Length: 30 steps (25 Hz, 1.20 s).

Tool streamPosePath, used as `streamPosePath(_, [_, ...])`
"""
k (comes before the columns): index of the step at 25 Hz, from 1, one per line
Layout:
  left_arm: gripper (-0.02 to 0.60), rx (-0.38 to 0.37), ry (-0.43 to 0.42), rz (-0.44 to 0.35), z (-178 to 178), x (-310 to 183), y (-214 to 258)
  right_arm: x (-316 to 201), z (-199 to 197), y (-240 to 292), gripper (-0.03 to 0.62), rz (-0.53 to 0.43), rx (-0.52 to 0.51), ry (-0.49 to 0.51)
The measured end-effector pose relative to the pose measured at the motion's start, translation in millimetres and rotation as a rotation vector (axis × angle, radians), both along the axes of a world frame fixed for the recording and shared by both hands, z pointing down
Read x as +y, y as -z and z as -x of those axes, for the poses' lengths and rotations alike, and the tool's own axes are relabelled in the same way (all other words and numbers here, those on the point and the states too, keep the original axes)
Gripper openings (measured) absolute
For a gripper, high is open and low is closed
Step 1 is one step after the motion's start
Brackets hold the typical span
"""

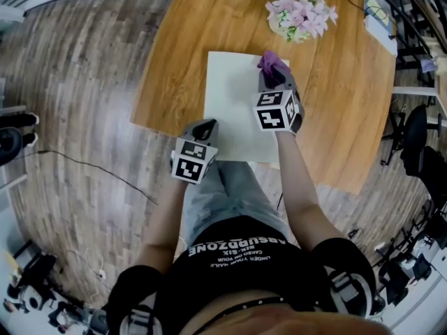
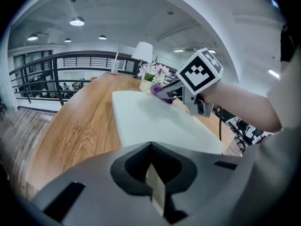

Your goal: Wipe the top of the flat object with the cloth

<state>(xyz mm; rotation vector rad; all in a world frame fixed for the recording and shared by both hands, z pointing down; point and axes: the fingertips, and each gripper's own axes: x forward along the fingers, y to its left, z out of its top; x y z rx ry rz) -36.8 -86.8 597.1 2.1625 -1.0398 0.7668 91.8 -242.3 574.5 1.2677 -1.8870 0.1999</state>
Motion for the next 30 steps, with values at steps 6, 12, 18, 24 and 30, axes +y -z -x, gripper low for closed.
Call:
streamPosePath(6, [0.015, 0.009, 0.003, 0.000, 1, 0, 0, 0, 25, 0, 0.101, 0.000, -0.017, 0.036])
streamPosePath(12, [0.015, 0.011, 0.005, -0.013, 1, 1, 0, 1, 41, -1, 0.101, 0.003, -0.035, 0.055])
streamPosePath(18, [0.015, 0.013, 0.011, -0.016, 1, -1, -1, -2, 52, -3, 0.101, 0.008, -0.020, 0.073])
streamPosePath(24, [0.015, 0.013, 0.011, -0.016, 1, -1, -1, -3, 54, -2, 0.101, 0.008, -0.008, 0.071])
streamPosePath(30, [0.015, 0.011, 0.010, -0.019, 1, -1, -2, 0, 68, 0, 0.101, -0.001, -0.006, 0.118])
